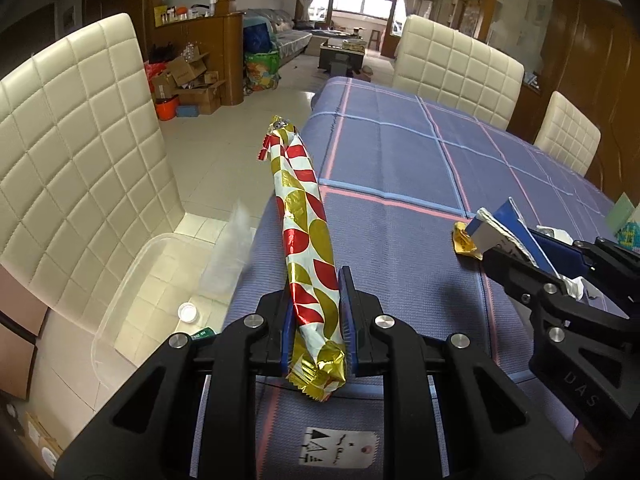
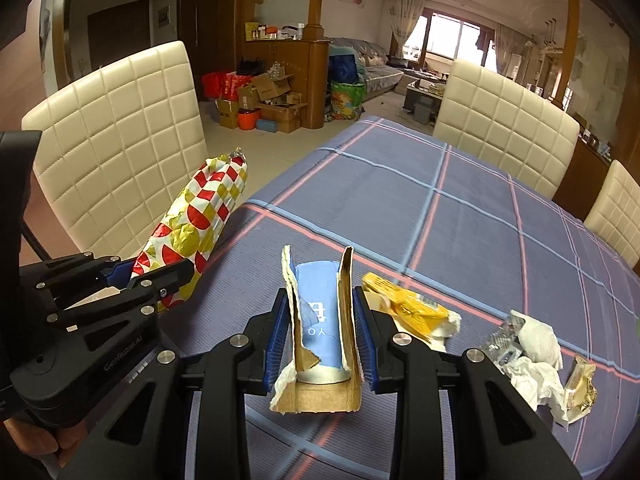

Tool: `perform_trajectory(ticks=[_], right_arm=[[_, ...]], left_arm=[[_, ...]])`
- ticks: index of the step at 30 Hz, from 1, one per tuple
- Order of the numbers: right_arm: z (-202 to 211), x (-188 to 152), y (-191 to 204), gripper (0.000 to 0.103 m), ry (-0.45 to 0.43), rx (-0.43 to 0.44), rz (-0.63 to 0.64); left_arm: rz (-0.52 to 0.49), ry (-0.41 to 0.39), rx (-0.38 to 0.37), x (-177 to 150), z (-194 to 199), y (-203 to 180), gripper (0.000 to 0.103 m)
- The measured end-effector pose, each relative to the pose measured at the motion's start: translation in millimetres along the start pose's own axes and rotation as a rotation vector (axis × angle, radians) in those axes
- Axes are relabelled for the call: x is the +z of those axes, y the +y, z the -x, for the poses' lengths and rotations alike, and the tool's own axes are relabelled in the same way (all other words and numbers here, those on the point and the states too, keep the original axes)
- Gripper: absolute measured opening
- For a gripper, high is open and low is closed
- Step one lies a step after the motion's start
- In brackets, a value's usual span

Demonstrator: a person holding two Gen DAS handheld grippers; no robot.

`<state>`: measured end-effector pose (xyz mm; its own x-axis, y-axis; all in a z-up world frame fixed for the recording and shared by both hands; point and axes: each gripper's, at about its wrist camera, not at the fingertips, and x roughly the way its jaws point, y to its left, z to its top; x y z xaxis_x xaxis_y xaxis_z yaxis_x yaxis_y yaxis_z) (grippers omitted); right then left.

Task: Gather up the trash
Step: 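Carry the snack wrapper and torn blue box over the clear bin with both tools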

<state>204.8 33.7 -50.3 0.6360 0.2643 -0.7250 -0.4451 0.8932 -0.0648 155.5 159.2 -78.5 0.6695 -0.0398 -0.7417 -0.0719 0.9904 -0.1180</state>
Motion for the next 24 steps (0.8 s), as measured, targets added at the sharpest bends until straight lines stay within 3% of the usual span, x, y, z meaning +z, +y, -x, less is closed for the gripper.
perform_trajectory(ticks=[7,24], right_arm=[[1.0,7.7,11.2,0.031,-0.01,0.001,0.009],[-13.9,16.3,60.2,0.031,0.007,0.038,0.09]], left_arm=[[-0.022,-0.036,0.0,2.8,12.4,4.5,0.016],[0.074,-0.028,0.056,-11.3,22.5,61.6,0.016]])
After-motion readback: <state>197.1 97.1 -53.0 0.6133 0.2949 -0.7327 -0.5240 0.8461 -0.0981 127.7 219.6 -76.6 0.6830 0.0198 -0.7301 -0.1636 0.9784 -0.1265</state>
